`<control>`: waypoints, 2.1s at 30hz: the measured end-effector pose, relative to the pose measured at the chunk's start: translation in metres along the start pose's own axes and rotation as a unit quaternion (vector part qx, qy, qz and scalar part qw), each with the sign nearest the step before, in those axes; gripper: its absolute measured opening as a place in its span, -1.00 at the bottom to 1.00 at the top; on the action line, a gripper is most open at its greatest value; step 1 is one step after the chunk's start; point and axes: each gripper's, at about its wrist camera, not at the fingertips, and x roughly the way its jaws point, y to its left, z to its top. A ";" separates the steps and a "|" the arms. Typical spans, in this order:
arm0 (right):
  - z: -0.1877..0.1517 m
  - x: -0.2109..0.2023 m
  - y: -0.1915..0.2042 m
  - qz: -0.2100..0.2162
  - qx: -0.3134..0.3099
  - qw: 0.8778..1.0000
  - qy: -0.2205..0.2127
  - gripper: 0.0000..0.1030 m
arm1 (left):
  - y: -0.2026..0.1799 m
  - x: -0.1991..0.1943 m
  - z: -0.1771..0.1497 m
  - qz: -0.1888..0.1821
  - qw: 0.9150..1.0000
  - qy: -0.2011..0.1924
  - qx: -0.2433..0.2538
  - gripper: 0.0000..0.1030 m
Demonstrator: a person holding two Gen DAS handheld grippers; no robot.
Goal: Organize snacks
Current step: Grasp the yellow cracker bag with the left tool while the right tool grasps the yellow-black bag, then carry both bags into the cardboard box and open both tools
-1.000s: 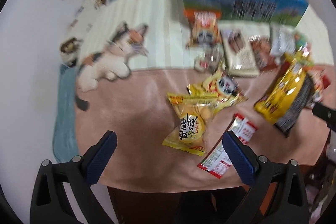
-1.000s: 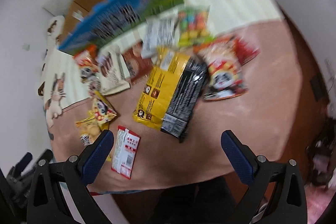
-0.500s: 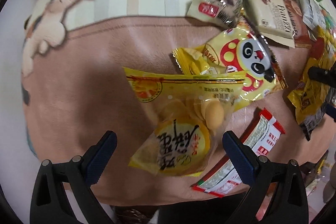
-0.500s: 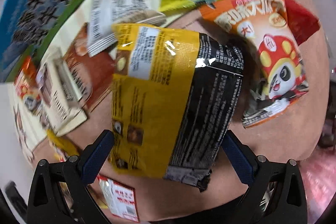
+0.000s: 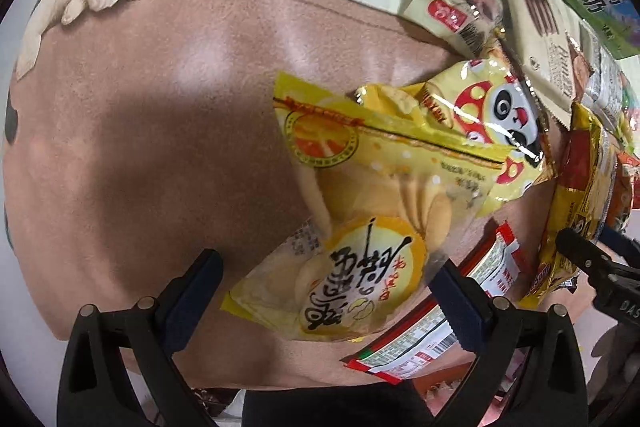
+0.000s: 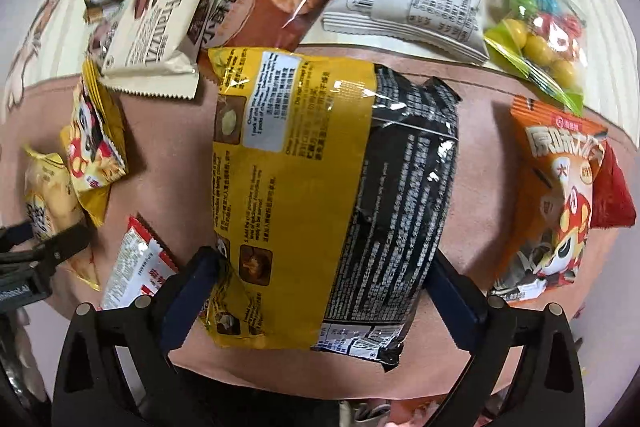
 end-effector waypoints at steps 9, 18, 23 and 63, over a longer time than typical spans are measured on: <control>-0.006 0.017 -0.017 0.029 0.122 0.992 -0.008 0.98 | -0.005 -0.017 0.000 0.006 0.999 -0.036 0.022 0.05; -0.020 0.020 -0.018 0.007 0.148 0.989 -0.027 0.73 | -0.004 -0.039 -0.008 0.006 0.999 -0.045 0.008 -0.21; -0.032 -0.003 -0.007 0.026 0.152 0.987 -0.039 0.72 | 0.011 -0.055 -0.028 0.004 0.999 -0.050 -0.011 -0.24; 0.348 -0.125 -0.084 0.104 0.096 0.988 -0.067 0.72 | -0.205 -0.124 0.360 -0.057 0.997 -0.041 0.030 -0.24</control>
